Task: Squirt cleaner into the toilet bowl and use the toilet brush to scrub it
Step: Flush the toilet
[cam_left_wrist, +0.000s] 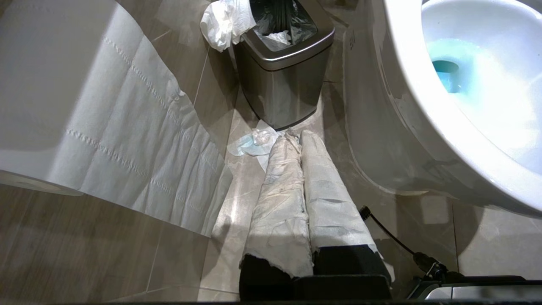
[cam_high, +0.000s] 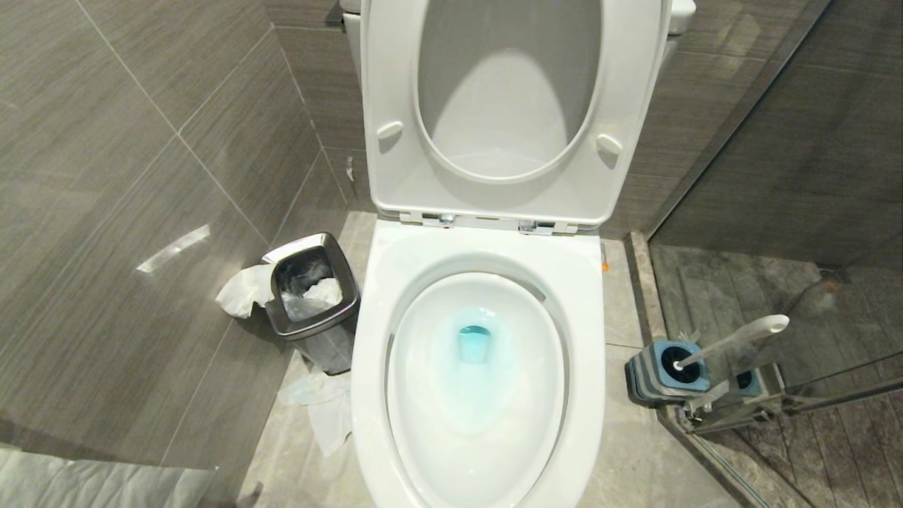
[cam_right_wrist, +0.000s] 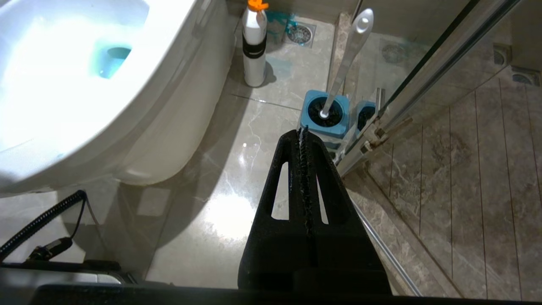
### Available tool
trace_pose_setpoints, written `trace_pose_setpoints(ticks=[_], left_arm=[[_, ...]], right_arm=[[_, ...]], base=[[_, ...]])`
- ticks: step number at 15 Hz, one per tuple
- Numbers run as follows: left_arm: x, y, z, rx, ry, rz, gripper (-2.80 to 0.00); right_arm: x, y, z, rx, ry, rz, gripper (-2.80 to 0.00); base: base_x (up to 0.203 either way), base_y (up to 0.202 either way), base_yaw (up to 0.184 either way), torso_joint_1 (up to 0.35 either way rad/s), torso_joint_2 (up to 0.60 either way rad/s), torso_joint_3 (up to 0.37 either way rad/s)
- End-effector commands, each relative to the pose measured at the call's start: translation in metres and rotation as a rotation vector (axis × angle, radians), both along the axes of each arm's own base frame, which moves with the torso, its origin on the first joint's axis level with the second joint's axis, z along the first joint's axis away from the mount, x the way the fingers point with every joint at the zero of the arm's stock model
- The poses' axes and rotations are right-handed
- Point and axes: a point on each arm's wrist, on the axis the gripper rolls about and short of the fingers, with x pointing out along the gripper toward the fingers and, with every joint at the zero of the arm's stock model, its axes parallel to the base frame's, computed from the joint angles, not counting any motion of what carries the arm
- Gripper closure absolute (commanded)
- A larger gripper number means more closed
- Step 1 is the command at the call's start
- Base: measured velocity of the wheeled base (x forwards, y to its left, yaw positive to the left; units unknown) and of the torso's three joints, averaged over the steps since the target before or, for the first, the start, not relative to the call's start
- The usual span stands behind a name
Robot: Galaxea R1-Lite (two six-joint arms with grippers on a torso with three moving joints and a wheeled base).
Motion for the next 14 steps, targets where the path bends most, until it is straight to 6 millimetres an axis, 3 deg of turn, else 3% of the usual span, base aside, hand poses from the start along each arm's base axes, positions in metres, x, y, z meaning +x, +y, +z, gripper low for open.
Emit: trace_pose_setpoints(ticks=[1, 11, 14], left_arm=[[0.0, 0.0, 0.0, 0.0, 0.001, 0.001, 0.0], [0.0, -0.001, 0.003, 0.115, -0.03, -0.043, 0.0], [-0.003, -0.002, 0.021, 0.118, -0.061, -0.089, 0.0]], right_arm=[[0.0, 0.0, -0.001, -0.002, 0.006, -0.001, 0.0], [0.0, 0.0, -0.001, -0.004, 0.007, 0.0, 0.0], [0.0, 0.0, -0.001, -0.004, 0.008, 0.0, 0.0]], base=[[0.0, 0.0, 0.0, 0.0, 0.0, 0.0], [0.0, 0.0, 0.0, 0.0, 0.0, 0.0], [0.0, 0.0, 0.0, 0.0, 0.0, 0.0]])
